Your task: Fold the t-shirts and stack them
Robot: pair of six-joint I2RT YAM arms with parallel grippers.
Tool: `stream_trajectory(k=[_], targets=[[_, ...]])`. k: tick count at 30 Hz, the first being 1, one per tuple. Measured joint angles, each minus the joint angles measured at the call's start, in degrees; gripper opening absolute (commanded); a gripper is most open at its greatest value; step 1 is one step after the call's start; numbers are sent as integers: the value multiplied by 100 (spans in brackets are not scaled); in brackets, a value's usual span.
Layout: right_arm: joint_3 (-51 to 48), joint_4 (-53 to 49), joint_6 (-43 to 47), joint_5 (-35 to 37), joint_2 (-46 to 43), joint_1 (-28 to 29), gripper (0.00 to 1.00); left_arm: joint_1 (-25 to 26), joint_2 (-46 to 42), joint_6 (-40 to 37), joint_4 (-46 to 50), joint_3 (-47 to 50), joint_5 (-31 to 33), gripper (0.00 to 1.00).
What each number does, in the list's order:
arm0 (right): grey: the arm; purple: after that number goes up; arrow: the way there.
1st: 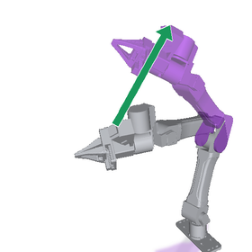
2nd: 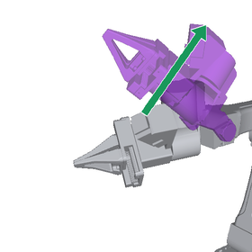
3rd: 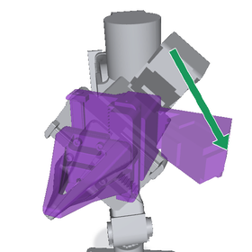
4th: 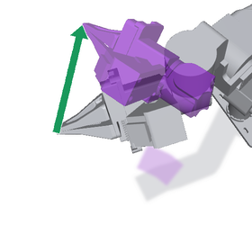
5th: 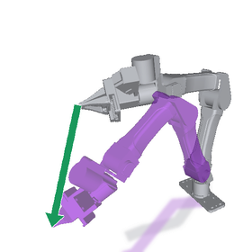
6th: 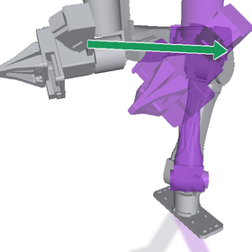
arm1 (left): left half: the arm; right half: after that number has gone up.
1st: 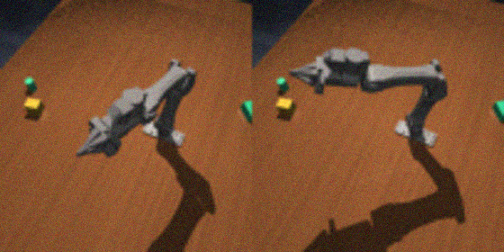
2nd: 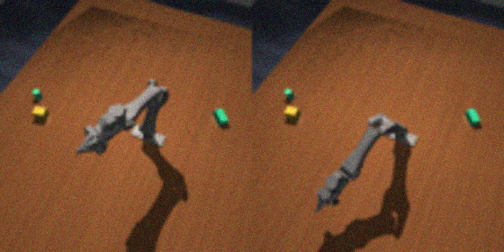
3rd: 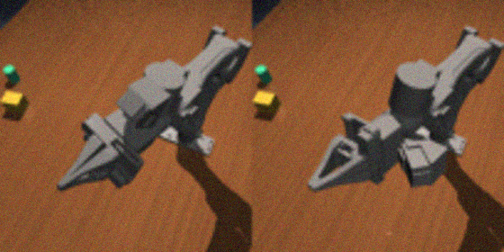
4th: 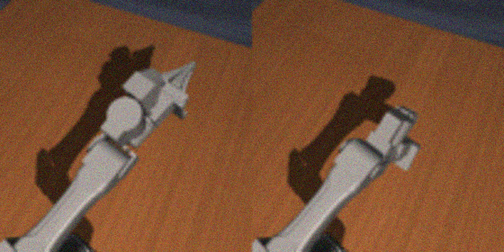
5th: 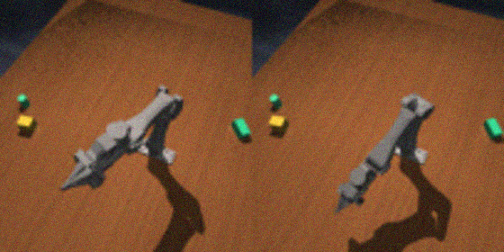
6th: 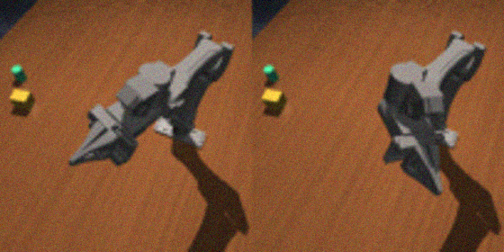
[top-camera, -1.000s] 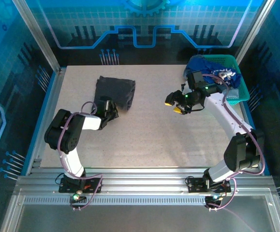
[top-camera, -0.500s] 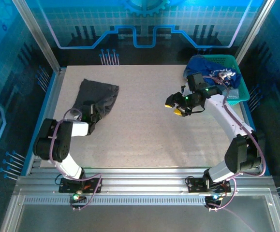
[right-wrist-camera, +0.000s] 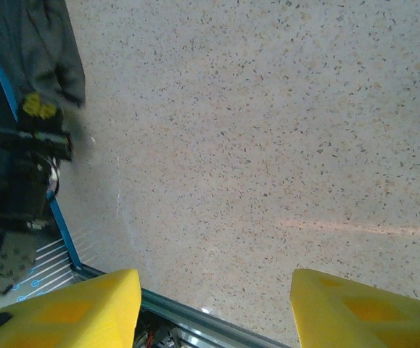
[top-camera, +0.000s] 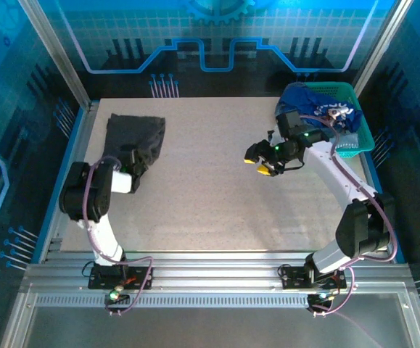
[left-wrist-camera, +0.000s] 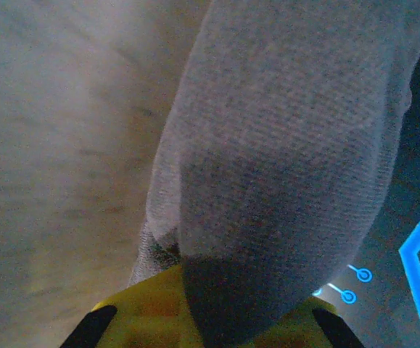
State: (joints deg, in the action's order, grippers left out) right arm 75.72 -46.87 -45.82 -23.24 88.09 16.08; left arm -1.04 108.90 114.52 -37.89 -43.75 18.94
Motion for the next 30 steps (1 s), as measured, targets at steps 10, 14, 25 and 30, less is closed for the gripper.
stream_trajectory(k=[10,14,25,30], targets=[[0,50,-24,-15,11,17,58,-330,988,-258,22,-1521,-369,0],[0,94,-46,-15,11,17,59,-376,1307,-345,35,-1814,-492,0],[0,103,-46,-11,11,55,59,-876,1088,-914,116,-1657,-1167,55],[0,129,-50,-11,11,55,59,-734,-240,-1134,977,-1113,-1360,46]])
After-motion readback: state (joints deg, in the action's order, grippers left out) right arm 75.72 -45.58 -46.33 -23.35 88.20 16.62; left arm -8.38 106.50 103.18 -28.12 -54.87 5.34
